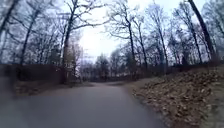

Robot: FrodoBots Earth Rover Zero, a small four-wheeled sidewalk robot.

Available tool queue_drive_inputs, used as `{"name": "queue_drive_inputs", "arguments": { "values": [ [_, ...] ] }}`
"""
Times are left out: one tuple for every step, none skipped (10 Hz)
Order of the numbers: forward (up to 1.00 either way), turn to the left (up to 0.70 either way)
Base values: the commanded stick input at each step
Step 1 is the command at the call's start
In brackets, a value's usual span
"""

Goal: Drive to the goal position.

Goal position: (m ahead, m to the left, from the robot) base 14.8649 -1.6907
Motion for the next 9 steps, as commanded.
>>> {"name": "queue_drive_inputs", "arguments": {
  "values": [
    [1.0,0.0],
    [1.0,0.0],
    [1.0,0.0],
    [1.0,0.0],
    [1.0,0.0],
    [1.0,0.0],
    [1.0,0.0],
    [1.0,0.0],
    [1.0,0.0]
  ]
}}
